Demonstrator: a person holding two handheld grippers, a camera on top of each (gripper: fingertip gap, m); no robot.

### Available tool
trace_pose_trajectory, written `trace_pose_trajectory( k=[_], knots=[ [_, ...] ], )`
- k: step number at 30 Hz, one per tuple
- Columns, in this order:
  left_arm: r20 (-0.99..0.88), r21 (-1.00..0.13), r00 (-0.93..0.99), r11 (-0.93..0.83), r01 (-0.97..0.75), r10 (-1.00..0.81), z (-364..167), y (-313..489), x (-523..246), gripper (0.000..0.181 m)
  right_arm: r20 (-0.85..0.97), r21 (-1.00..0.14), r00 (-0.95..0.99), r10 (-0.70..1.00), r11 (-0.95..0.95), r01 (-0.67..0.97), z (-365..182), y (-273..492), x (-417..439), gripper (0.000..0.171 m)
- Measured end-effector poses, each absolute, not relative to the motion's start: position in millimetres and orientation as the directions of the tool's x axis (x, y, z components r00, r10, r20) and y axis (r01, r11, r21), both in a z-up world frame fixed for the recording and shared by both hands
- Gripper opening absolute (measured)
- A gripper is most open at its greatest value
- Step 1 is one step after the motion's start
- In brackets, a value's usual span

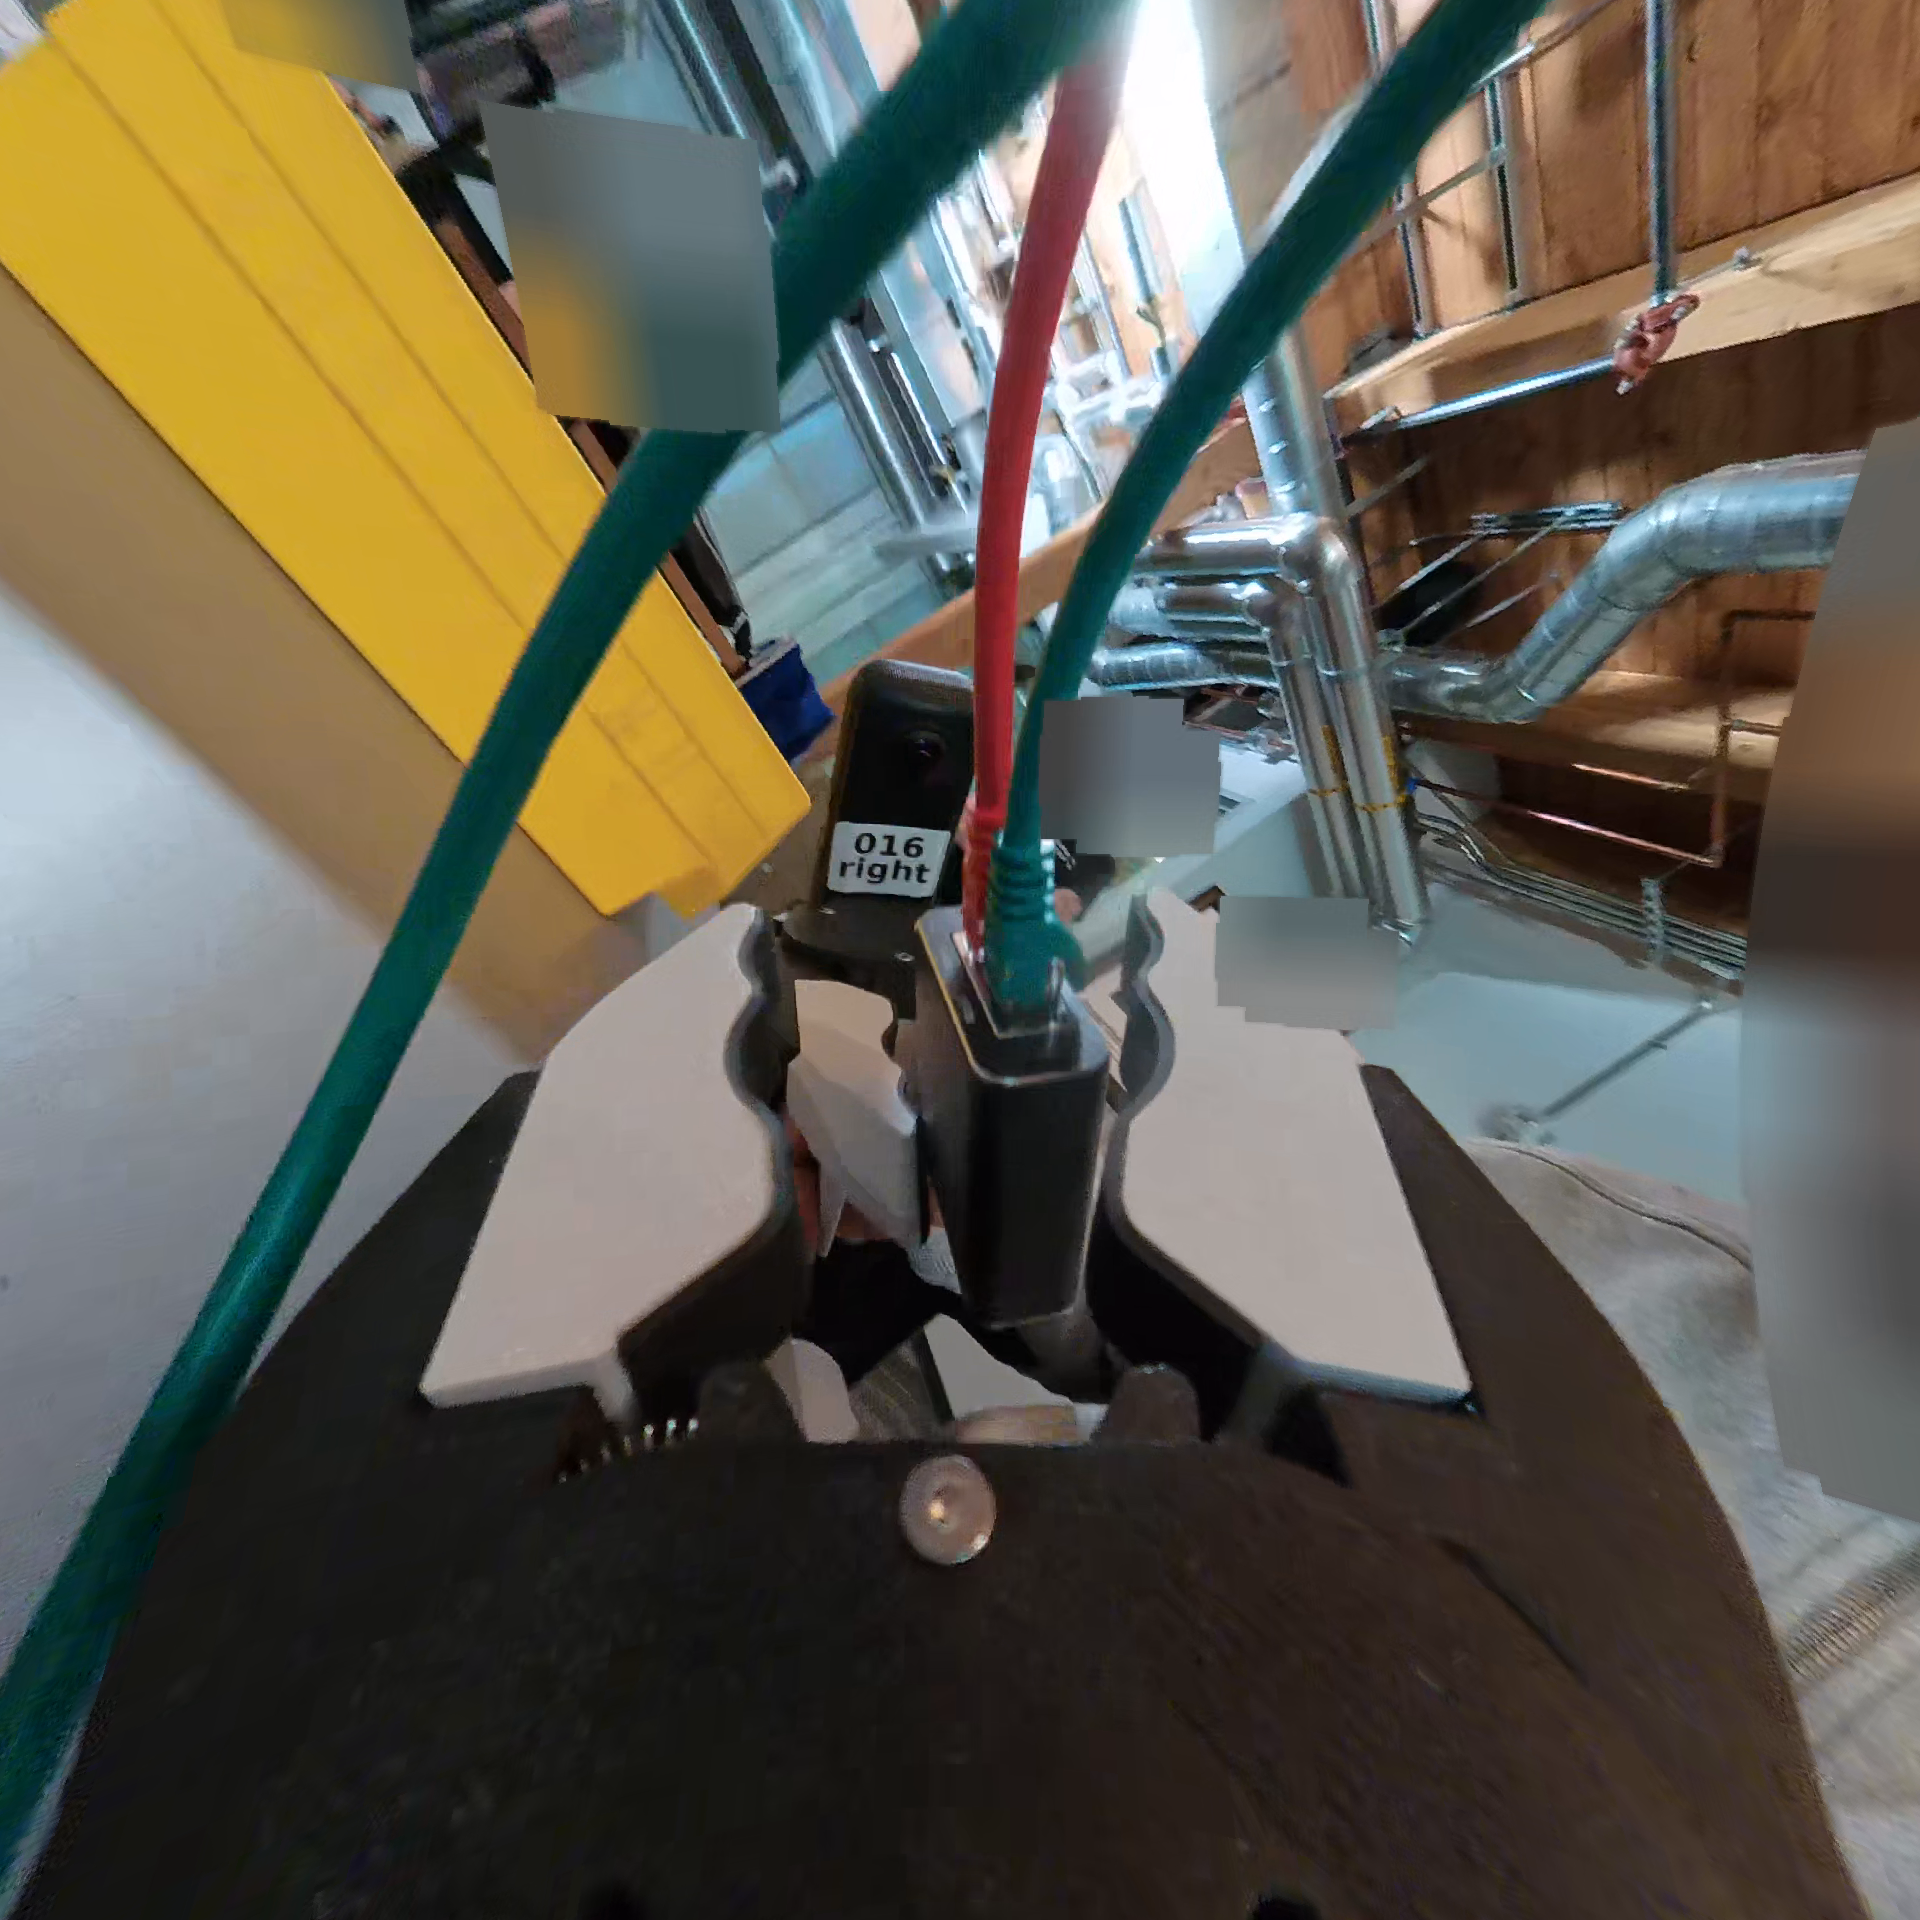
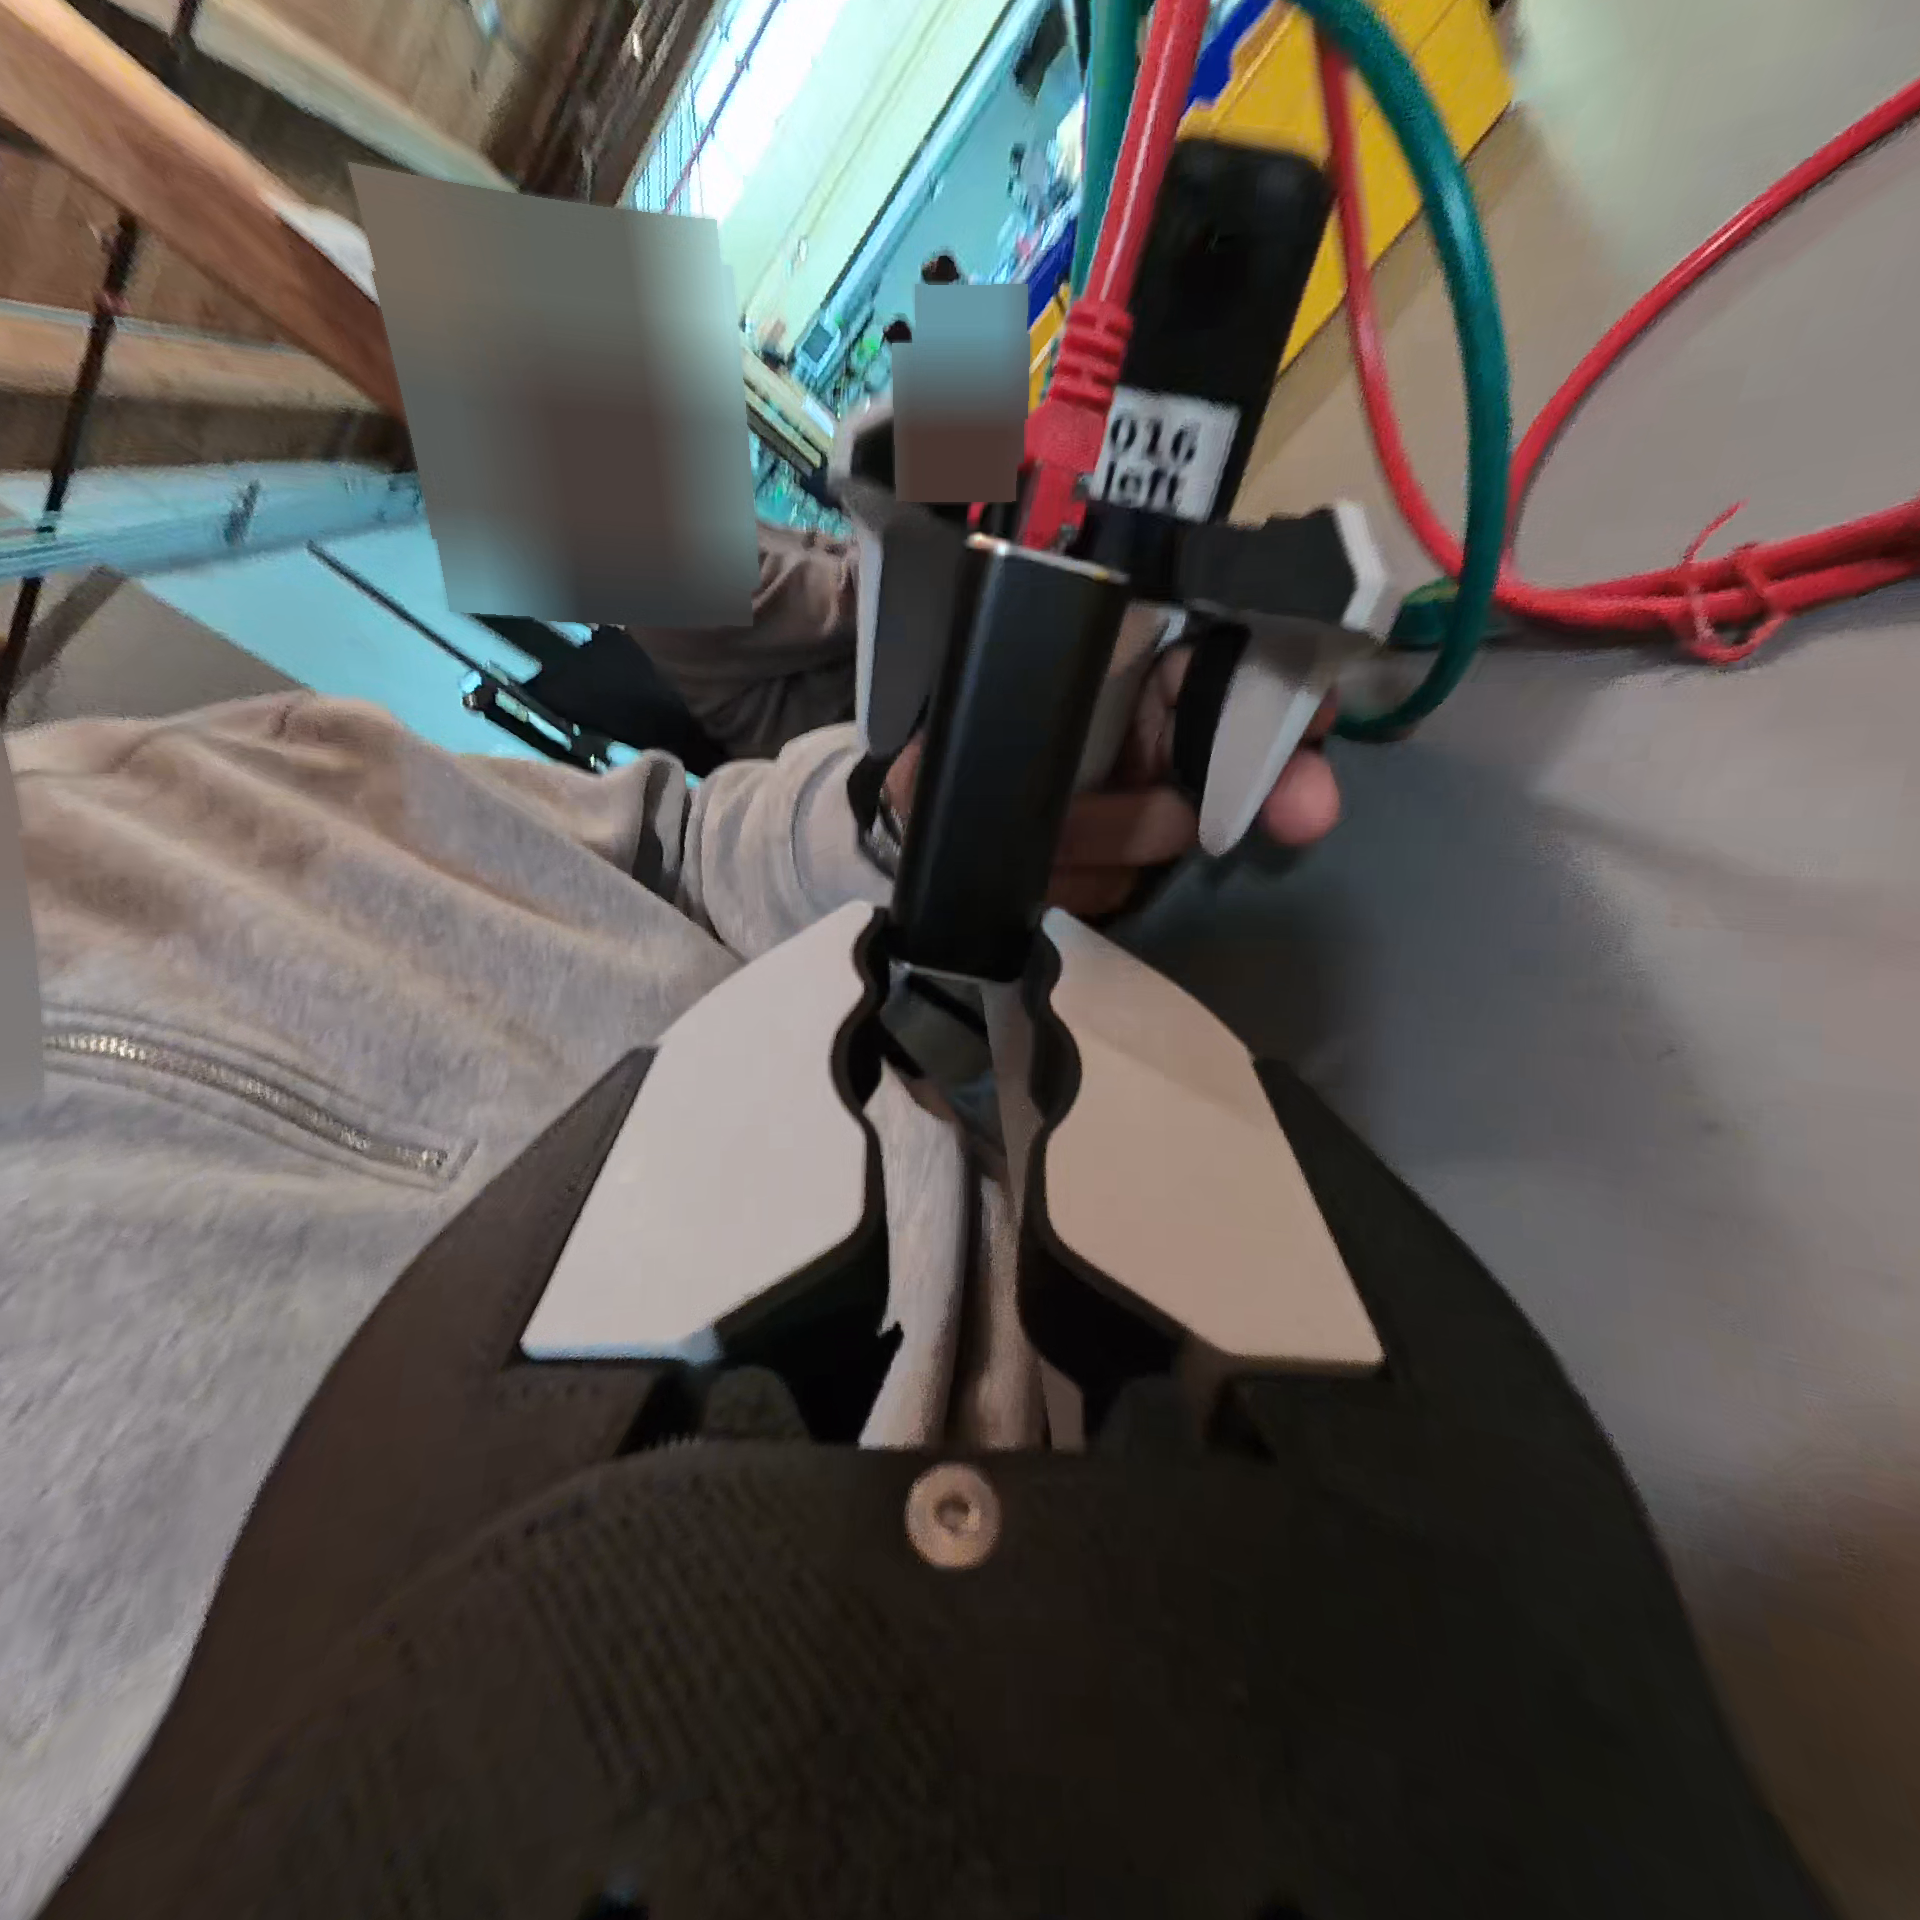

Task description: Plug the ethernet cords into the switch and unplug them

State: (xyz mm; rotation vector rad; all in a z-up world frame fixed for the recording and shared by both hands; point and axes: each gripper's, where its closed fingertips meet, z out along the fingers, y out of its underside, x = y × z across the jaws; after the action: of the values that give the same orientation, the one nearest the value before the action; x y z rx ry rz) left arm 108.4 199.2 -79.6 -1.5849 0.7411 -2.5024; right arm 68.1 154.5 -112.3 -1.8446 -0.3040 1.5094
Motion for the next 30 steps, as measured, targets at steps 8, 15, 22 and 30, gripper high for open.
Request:
trace_pose_trajectory(
  k=[8, 15, 22, 30],
  knots=[
    [0.823, -0.49, -0.464, -0.822, -0.291, -0.326, -83.0, 196.4, 94.7, 0.018, -0.763, -0.633, 0.289, 0.578, -0.758, -0.158, -125.8, 151.5, 57.2, 0.024],
    [0.794, -0.512, -0.462, -0.844, -0.157, -0.396, -62.3, 205.6, 90.4, 0.013, -0.727, -0.687, 0.247, 0.641, -0.674, -0.272, -99.6, 159.4, 67.1, 0.025],
    [0.74, -0.376, -0.601, -0.927, 0.0, -0.3, -6.0, 196.2, 71.8, 0.014, -0.536, -0.799, 0.175, 0.826, -0.429, -0.422, -43.6, 146.2, 77.4, 0.016],
    [0.884, -0.05, -0.417, -0.93, 0.365, -0.211, -68.4, 320.1, 30.2, 0.013, -0.617, -0.725, 0.193, 0.763, -0.456, -0.516, -46.6, 162.7, 96.1, 0.021]
  ],
)
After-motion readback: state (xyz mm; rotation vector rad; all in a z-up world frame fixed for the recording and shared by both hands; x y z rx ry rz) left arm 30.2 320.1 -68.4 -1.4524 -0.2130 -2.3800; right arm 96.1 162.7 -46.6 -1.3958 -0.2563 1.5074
